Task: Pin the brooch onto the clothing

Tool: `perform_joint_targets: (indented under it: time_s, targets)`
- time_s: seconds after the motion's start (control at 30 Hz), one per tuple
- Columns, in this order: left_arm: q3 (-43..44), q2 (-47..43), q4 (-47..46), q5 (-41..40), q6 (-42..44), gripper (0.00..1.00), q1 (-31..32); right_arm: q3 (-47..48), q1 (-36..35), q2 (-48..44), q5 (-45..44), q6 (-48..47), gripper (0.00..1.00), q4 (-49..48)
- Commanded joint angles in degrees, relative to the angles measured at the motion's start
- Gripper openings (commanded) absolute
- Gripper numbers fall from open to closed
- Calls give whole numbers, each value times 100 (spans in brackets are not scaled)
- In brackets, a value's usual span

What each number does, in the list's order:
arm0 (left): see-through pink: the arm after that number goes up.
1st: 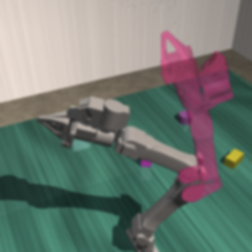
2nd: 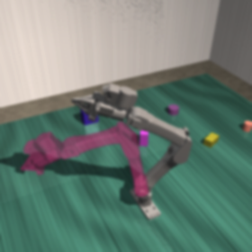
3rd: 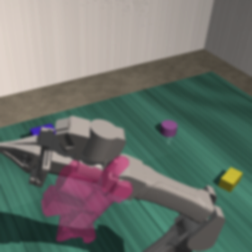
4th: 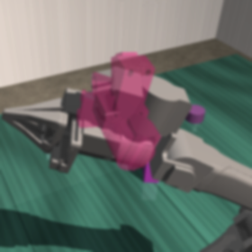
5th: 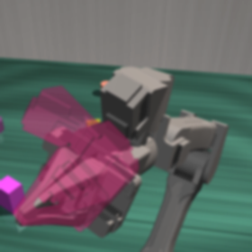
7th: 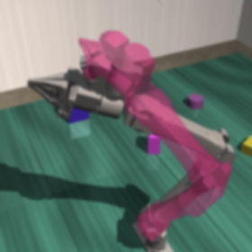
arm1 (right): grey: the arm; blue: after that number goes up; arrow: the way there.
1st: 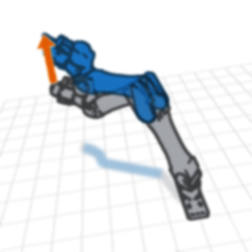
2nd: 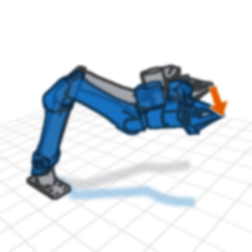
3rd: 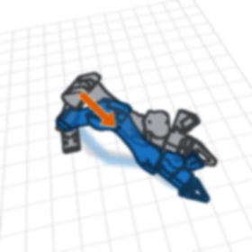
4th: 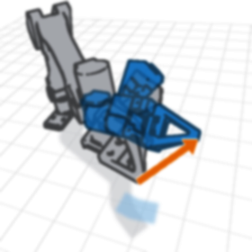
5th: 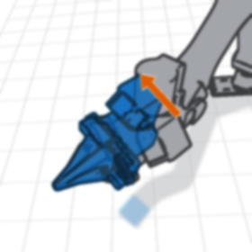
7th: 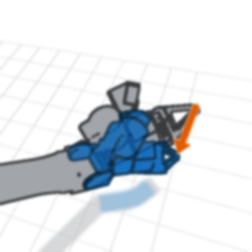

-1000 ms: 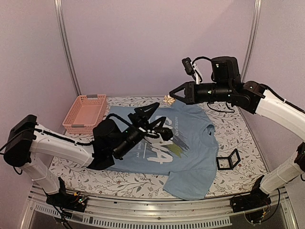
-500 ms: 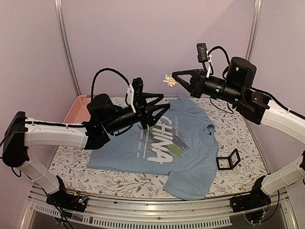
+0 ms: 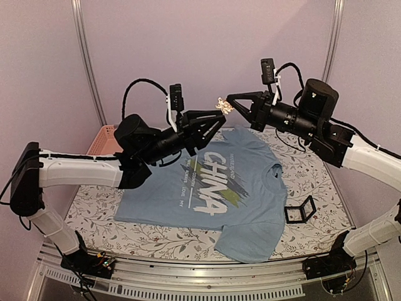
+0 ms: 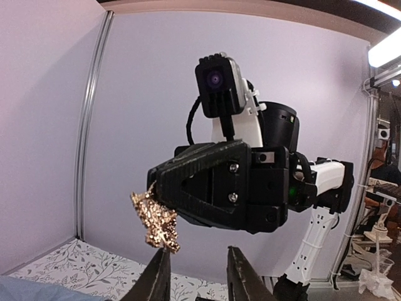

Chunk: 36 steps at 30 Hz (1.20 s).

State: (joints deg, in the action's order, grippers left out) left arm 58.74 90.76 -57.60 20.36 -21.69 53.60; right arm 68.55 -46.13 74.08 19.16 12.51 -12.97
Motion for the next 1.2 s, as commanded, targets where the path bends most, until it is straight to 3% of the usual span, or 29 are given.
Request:
perform_joint_targets:
  time_s: [0.0,0.33,0.5,0.77,0.87,0.93,1.17]
  targets:
    - [324,213,51,101,-294,30,-78,-30,-37,-87,95,-90,0,-162]
    - [500,303,144,-7,-398,27,-84,-95,-37,-129,204,-27,0,-155]
    - [497,294,129,26,-388,1,-96,-114,-43,-152,193,-12,0,-153]
    - [555,170,570,82,9,0,-103,-19,-37,-255,133,-166,1,301]
    - [769,25,1468,-12,544,0,-121,382,57,-328,66,-603,24,1505]
    - [932,-68,2296,30,926,0,-126,583,157,-395,13,-865,34,2195]
    - [1377,-232,4024,458,1561,0,-179,874,551,-716,968,-1550,44,3573]
